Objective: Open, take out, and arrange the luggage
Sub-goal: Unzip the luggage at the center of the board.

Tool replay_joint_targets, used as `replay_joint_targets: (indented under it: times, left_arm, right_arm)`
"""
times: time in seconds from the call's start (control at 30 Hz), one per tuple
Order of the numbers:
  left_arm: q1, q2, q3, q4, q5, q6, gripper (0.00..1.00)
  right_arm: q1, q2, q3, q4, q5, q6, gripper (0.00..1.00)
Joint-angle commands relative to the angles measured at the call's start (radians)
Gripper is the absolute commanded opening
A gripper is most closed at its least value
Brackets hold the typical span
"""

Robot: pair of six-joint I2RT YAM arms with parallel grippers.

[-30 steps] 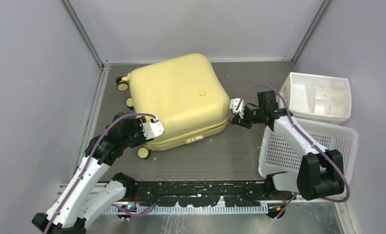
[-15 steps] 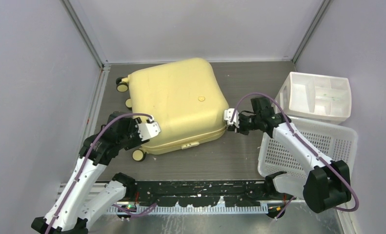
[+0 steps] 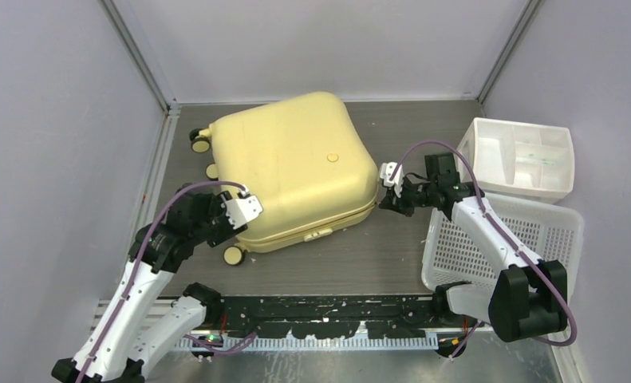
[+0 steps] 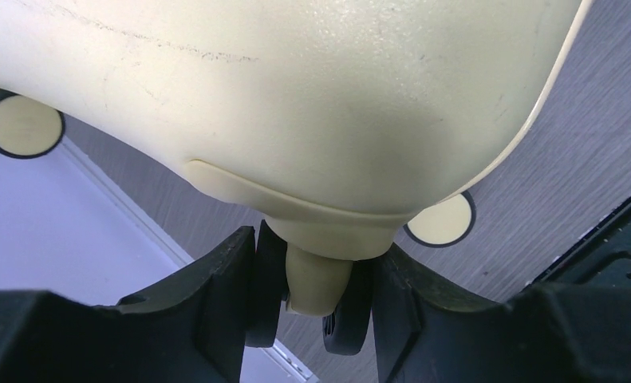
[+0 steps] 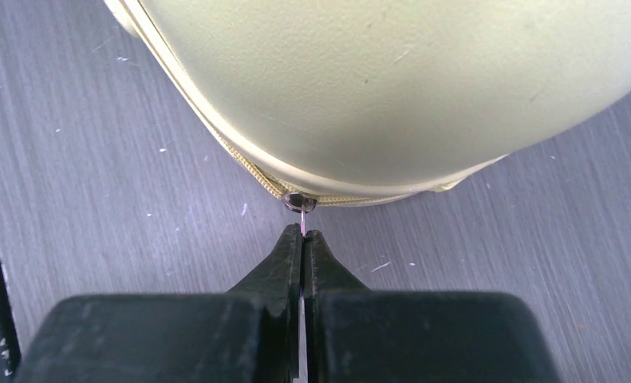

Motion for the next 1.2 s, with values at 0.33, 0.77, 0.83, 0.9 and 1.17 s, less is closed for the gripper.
replay_joint_targets:
  times: [0.33,0.77,0.83,0.9,1.17]
  left_arm:
    - [0.044,0.024,0.04,-0.019,-0.006,-0.163,0.0]
    - [0.084,0.018,0.036,0.002,-0.07,-0.184,0.0]
    - [0.084,0.008,0.022,-0.001,-0.075,-0.165,0.0]
    - [0.084,-0.002,0.008,-0.004,-0.084,-0.156,0.0]
    - [0.082,-0.004,-0.008,-0.01,-0.069,-0.127,0.0]
  right_arm:
    - [0.199,-0.076,0.013,-0.099,0.049,-0.03,0.01]
    - [-0.038,-0.04,-0.007,0.076,0.215,0.036,0.01]
    - [-0.04,-0.003,0.003,0.129,0.254,0.068,0.01]
    - [-0.039,0.023,0.016,0.171,0.289,0.099,0.01]
    - [-0.04,0.11,0.06,0.303,0.379,0.163,0.01]
